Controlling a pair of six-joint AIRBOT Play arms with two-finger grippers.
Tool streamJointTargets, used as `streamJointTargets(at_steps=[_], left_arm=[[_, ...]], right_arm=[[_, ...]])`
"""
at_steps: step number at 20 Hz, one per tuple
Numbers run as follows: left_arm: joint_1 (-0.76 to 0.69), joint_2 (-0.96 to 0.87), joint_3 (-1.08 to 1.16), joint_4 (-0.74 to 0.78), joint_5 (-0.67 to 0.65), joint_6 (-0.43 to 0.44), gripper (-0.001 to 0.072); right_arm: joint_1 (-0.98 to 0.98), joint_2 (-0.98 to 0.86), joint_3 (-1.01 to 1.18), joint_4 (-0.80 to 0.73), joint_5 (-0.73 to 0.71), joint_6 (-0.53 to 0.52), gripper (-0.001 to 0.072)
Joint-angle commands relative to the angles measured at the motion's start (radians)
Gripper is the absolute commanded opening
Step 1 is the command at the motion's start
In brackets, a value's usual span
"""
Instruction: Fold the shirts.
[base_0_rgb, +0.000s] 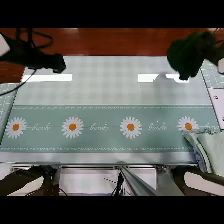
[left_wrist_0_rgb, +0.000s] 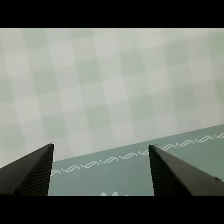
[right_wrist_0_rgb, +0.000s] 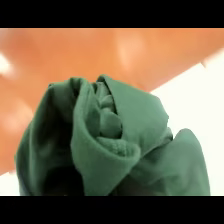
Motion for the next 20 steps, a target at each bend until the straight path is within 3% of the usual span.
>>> streamJointTargets(at_steps=[1,6,10,14,20], left_arm=[[-0.001,0.024,0.2,-0.019,-0.087,0.0,0.0711],[-0.001,0.131,0.392,-0.132,-0.111,0.0,0.0711],[0.0,0.216,0.394,-0.134,-0.181,0.0,0.0711],[0.0,0.223,0.385,-0.134,-0.33,0.0,0.071],[0.0,0.223,0.258,-0.134,-0.348,0.0,0.071]], right_arm=[[0.04,0.283,0.001,0.002,-0.015,-0.101,0.0031],[0.177,0.591,0.001,0.002,0.04,-0.198,0.0031],[0.348,0.657,0.001,0.046,0.331,-0.207,0.0031],[0.607,0.555,0.0,0.072,0.645,-0.213,0.003],[0.934,0.185,0.0,0.065,0.71,-0.216,0.0031]])
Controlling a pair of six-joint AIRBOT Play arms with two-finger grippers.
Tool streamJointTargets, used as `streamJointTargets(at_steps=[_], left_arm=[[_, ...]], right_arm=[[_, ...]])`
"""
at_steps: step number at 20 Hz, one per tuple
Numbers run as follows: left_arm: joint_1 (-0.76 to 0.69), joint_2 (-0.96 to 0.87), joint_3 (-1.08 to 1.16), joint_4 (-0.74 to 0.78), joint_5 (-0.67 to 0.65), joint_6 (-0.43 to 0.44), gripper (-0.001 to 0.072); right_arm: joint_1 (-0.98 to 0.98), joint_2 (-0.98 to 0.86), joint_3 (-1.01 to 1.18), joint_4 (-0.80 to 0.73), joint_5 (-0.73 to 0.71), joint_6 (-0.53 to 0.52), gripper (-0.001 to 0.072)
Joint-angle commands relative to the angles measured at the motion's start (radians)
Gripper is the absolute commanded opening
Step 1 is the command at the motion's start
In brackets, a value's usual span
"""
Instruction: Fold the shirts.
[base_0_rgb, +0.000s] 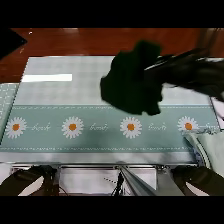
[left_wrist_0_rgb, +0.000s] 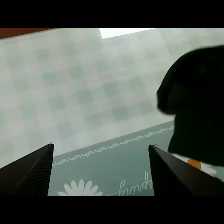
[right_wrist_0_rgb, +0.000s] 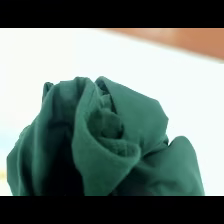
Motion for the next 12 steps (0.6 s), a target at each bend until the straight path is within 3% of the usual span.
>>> streamJointTargets(at_steps=[1,6,9,10,12], left_arm=[[0.0,0.002,-0.088,-0.002,-0.022,0.001,0.071],[-0.001,0.002,-0.282,-0.024,-0.02,0.001,0.071],[0.0,0.006,-0.419,-0.078,0.032,0.006,0.0711],[0.0,0.006,-0.465,-0.086,0.055,0.017,0.071],[0.0,0.006,-0.554,-0.102,0.085,0.027,0.0711]], right_arm=[[0.184,-0.223,0.0,0.004,0.077,0.007,0.0031],[0.317,-0.491,0.0,0.003,0.102,0.03,0.0047],[0.313,-0.516,0.0,-0.056,0.102,0.074,0.0416],[0.302,-0.496,0.0,-0.116,0.138,0.086,0.0492],[0.271,-0.417,0.0,-0.293,0.266,0.11,0.0561]])
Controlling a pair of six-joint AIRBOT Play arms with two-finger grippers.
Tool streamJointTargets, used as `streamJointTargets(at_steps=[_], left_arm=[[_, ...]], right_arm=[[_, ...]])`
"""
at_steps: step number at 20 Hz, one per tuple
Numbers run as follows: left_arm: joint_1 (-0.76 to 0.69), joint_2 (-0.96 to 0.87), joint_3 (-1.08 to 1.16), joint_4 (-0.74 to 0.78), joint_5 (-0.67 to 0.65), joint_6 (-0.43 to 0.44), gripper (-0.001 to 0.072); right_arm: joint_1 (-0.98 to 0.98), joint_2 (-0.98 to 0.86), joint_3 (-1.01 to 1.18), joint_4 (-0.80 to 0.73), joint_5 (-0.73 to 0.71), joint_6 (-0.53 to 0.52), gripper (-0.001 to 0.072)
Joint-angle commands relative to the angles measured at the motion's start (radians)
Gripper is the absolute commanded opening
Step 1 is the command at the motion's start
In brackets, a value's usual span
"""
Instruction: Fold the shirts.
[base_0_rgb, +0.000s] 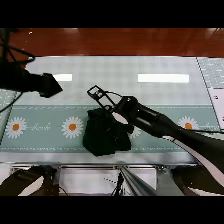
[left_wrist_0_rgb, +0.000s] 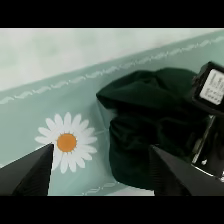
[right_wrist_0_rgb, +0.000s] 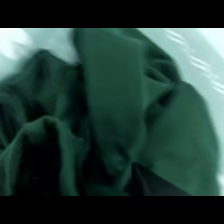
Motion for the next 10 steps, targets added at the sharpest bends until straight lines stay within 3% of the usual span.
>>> streamJointTargets(at_steps=[1,4,8,10], left_arm=[[0.0,0.004,-0.172,-0.059,0.047,0.036,0.0711],[0.0,0.069,-0.385,-0.117,0.127,0.054,0.0711],[0.002,0.245,-0.725,-0.151,0.189,0.049,0.071],[0.002,0.331,-0.879,-0.237,0.222,0.05,0.071]], right_arm=[[-0.033,0.088,0.0,-0.309,0.204,0.055,0.0621],[-0.153,0.248,0.0,-0.587,0.355,0.087,0.0616],[-0.458,0.397,0.0,-0.528,0.335,0.119,0.0543],[-0.606,0.42,0.0,-0.43,0.307,0.082,0.0543]])
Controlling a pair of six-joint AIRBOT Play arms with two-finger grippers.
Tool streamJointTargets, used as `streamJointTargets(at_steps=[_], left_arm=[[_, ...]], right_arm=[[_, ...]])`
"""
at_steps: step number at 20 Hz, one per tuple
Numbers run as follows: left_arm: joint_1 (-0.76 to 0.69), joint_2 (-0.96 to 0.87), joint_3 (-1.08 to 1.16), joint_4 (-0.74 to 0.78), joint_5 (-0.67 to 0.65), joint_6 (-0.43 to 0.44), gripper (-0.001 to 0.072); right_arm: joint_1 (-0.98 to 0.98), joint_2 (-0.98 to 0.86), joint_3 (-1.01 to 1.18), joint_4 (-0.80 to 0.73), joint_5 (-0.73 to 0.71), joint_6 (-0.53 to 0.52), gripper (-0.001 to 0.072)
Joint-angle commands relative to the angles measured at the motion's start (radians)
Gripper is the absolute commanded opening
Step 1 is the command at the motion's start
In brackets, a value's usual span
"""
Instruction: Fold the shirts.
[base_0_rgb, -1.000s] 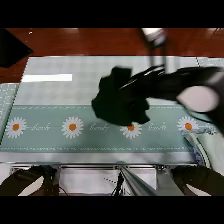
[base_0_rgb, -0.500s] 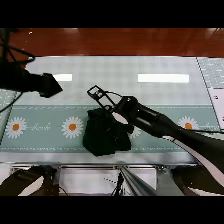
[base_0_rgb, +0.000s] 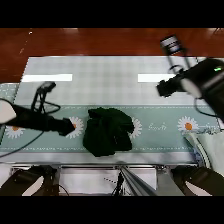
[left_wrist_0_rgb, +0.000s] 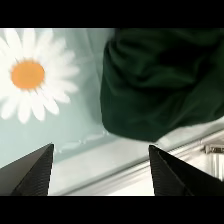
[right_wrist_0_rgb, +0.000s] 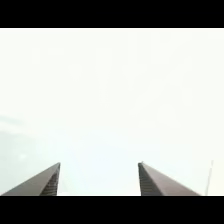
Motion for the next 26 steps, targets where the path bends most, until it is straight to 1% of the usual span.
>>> streamJointTargets(at_steps=[1,3,5,6,8,9,12,14,15,16,17,18,19,20,21,23,26], left_arm=[[0.0,0.144,-0.281,-0.149,0.095,0.004,0.0711],[0.0,0.172,-0.379,-0.239,0.172,0.016,0.071],[0.0,0.161,-0.443,-0.317,0.25,0.062,0.071],[0.0,0.15,-0.464,-0.346,0.286,0.08,0.071],[0.0,0.115,-0.494,-0.379,0.352,0.094,0.071],[0.0,0.093,-0.496,-0.379,0.374,0.096,0.071],[0.0,0.009,-0.496,-0.423,0.445,0.149,0.071],[0.0,-0.068,-0.496,-0.515,0.477,0.227,0.0708],[0.0,-0.112,-0.496,-0.58,0.483,0.283,0.0707],[0.0,-0.153,-0.496,-0.64,0.486,0.338,0.0654],[0.0,-0.198,-0.496,-0.7,0.486,0.405,0.0493],[-0.002,-0.24,-0.496,-0.744,0.485,0.459,0.0443],[-0.002,-0.278,-0.496,-0.763,0.483,0.488,0.0419],[-0.001,-0.312,-0.496,-0.764,0.469,0.505,0.0195],[0.0,-0.336,-0.496,-0.764,0.446,0.522,0.0029],[0.0,-0.352,-0.496,-0.764,0.395,0.558,0.0022],[0.0,-0.349,-0.496,-0.764,0.37,0.568,0.0022]], right_arm=[[-0.26,0.068,-0.001,0.114,-0.014,-0.048,0.0543],[-0.388,0.06,-0.004,0.269,-0.055,-0.12,0.0543],[-0.492,0.058,-0.02,0.436,-0.089,-0.182,0.0544],[-0.537,0.058,-0.032,0.521,-0.098,-0.22,0.0544],[-0.593,0.058,-0.055,0.639,-0.1,-0.286,0.0544],[-0.608,0.058,-0.066,0.667,-0.101,-0.304,0.0544],[-0.612,0.058,-0.091,0.683,-0.1,-0.327,0.0544],[-0.612,0.058,-0.101,0.7,-0.101,-0.327,0.0544],[-0.612,0.058,-0.103,0.708,-0.102,-0.327,0.0544],[-0.612,0.058,-0.102,0.715,-0.103,-0.327,0.0544],[-0.612,0.058,-0.102,0.719,-0.102,-0.327,0.0544],[-0.612,0.058,-0.102,0.724,-0.102,-0.327,0.0544],[-0.612,0.058,-0.102,0.731,-0.1,-0.327,0.0544],[-0.612,0.058,-0.102,0.733,-0.098,-0.326,0.0544],[-0.612,0.058,-0.103,0.734,-0.09,-0.326,0.0544],[-0.612,0.058,-0.137,0.789,-0.089,-0.345,0.0543],[-0.61,0.048,-0.298,1.005,-0.12,-0.449,0.0544]])
